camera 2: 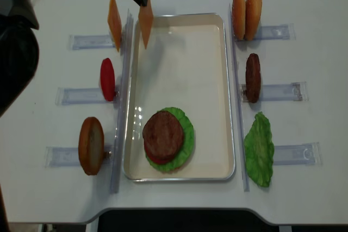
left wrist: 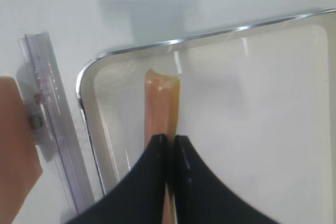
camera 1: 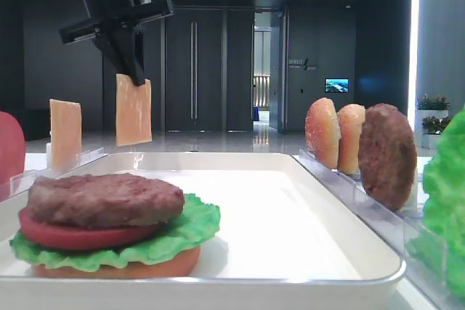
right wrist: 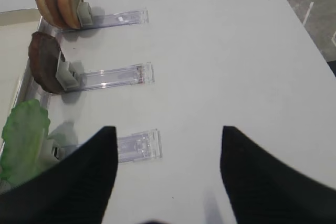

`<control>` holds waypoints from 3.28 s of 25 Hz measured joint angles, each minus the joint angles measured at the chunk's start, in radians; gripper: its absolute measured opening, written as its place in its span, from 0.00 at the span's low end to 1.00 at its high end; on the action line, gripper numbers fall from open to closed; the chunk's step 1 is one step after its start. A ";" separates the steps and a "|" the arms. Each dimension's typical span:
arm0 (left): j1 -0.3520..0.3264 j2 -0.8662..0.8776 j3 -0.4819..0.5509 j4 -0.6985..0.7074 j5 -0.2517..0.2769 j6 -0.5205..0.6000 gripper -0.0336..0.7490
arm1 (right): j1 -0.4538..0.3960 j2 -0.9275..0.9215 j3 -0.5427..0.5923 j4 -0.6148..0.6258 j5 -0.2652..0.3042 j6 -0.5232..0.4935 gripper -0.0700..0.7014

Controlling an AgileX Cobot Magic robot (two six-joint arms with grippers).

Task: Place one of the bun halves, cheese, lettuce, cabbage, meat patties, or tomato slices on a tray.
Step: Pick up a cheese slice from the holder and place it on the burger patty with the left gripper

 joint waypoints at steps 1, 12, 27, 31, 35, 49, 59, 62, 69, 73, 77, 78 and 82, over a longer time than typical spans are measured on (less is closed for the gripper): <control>0.000 -0.008 0.000 -0.011 0.000 0.003 0.06 | 0.000 0.000 0.000 0.000 0.000 0.000 0.63; 0.000 -0.094 0.050 -0.276 0.003 0.153 0.06 | 0.000 0.000 0.000 0.000 0.000 0.000 0.63; 0.000 -0.283 0.514 -0.649 -0.014 0.527 0.06 | 0.000 0.000 0.000 0.000 0.000 0.000 0.63; 0.000 -0.346 0.680 -0.765 -0.021 0.651 0.06 | 0.000 0.000 0.000 0.000 0.000 0.000 0.63; -0.001 -0.426 0.821 -0.849 -0.053 0.735 0.06 | 0.000 0.000 0.000 0.000 0.000 0.000 0.63; -0.001 -0.634 1.204 -1.072 -0.213 0.943 0.06 | 0.000 0.000 0.000 0.000 0.000 0.000 0.63; -0.001 -0.658 1.323 -1.128 -0.242 1.045 0.06 | 0.000 0.000 0.000 0.000 0.000 0.000 0.63; -0.001 -0.661 1.336 -1.133 -0.253 1.049 0.06 | 0.000 0.000 0.000 0.000 0.000 0.000 0.63; -0.001 -0.661 1.355 -1.124 -0.256 1.041 0.06 | 0.000 0.000 0.000 0.000 0.000 0.000 0.63; 0.011 -0.662 1.355 -1.100 -0.256 1.015 0.06 | 0.000 0.000 0.000 0.000 0.000 0.000 0.63; 0.046 -0.691 1.355 -1.042 -0.256 0.984 0.06 | 0.000 0.000 0.000 0.000 0.000 0.000 0.63; 0.057 -0.703 1.355 -1.032 -0.256 0.980 0.06 | 0.000 0.000 0.000 0.000 0.000 0.000 0.63; 0.087 -0.737 1.355 -0.999 -0.254 0.961 0.06 | 0.000 0.000 0.000 0.000 0.000 0.000 0.63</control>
